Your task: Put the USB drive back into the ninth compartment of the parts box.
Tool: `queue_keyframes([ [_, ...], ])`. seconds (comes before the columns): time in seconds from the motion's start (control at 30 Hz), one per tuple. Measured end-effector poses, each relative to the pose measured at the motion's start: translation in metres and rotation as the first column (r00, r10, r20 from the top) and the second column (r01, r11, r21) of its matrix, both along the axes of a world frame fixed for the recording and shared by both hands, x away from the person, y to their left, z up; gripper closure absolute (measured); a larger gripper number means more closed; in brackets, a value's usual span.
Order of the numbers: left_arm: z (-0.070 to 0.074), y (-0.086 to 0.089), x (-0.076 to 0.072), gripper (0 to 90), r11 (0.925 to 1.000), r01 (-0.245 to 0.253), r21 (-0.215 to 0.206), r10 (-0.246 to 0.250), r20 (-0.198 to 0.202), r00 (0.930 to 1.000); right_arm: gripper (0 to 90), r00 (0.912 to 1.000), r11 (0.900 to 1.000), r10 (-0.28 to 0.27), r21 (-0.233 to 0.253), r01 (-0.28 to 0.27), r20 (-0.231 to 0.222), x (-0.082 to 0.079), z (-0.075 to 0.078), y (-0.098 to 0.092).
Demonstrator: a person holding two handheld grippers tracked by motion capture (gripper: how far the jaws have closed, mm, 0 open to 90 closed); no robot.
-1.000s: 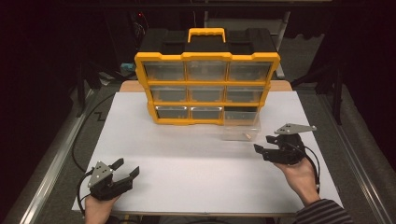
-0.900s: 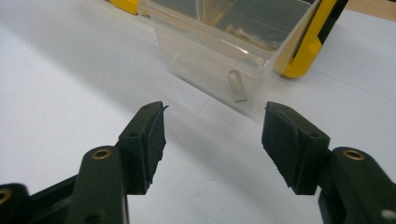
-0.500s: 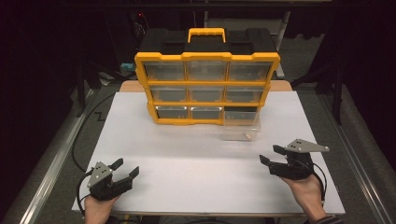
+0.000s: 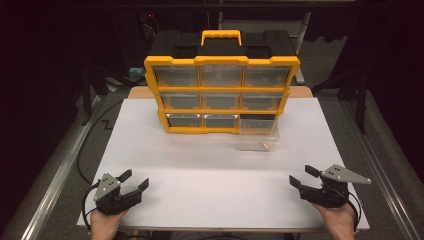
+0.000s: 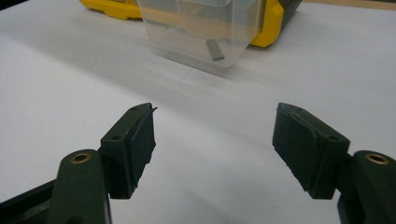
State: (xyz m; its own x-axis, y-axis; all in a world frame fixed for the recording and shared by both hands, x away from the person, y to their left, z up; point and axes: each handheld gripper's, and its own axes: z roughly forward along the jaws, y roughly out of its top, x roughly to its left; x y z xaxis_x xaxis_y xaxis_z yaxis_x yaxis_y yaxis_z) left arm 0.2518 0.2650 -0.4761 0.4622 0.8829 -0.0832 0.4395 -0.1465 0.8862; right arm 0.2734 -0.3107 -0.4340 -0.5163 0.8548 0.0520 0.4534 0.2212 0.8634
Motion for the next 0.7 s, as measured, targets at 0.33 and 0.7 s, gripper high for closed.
queue_keyframes([
  [0.33,0.000,0.001,0.001,29.3,1.0000,-0.006,-0.002,0.006,-0.005,1.0000,30.7,0.9920,0.995,-0.085,0.067,0.079,0.094,-0.021,-0.020,-0.030],
  [0.7,0.000,0.001,0.001,29.2,0.9998,-0.012,-0.012,0.012,0.003,0.9999,29.9,0.9890,0.989,-0.119,0.094,0.111,0.087,-0.030,-0.030,-0.044],
])
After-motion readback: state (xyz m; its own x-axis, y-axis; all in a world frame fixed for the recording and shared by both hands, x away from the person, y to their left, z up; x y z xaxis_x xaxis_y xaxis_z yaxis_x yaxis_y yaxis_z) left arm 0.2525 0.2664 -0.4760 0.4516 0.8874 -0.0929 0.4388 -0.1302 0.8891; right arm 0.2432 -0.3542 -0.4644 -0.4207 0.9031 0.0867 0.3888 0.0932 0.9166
